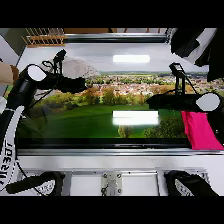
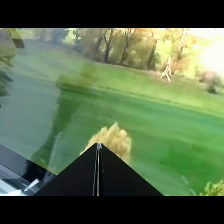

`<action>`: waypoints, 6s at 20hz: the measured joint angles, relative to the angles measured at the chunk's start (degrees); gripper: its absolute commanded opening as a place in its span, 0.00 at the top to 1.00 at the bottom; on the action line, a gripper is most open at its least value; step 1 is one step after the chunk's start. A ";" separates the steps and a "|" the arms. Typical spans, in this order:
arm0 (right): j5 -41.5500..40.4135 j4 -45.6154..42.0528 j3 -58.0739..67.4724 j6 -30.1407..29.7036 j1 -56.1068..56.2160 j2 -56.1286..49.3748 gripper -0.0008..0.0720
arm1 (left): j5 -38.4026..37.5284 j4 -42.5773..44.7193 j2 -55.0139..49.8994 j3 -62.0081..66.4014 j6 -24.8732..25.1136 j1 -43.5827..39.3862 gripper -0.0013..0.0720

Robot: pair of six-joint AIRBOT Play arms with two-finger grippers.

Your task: Fold the clothes and pants, and hang the long-sleeved shirts on hangers.

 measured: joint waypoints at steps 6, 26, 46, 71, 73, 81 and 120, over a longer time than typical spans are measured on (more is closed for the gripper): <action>0.02 0.02 0.00 0.00 0.00 0.00 0.95 | 0.02 0.00 0.00 0.00 0.00 0.00 0.97; 0.02 0.02 0.00 -0.02 0.00 0.00 0.95 | 10.71 29.92 -13.27 15.04 5.55 -5.49 0.06; -0.11 0.02 0.00 -0.02 0.00 0.00 0.95 | 18.86 49.57 -44.24 38.47 -1.18 -3.93 0.97; -2.80 4.07 0.00 0.00 -23.87 13.29 0.95 | -2.75 34.23 -13.70 17.03 -19.52 -36.00 0.15; -1.66 4.07 0.00 -0.02 -24.20 13.81 0.95 | -0.44 29.49 -8.85 7.78 -21.51 -29.75 0.15; 1.86 4.24 0.00 0.00 -24.50 14.38 0.95 | 9.49 8.98 9.86 -33.53 -23.76 -5.05 0.15; -1.95 4.85 -28.30 -24.17 -8.11 -1.20 0.03 | 12.31 -3.98 18.16 -34.67 -12.52 6.01 0.97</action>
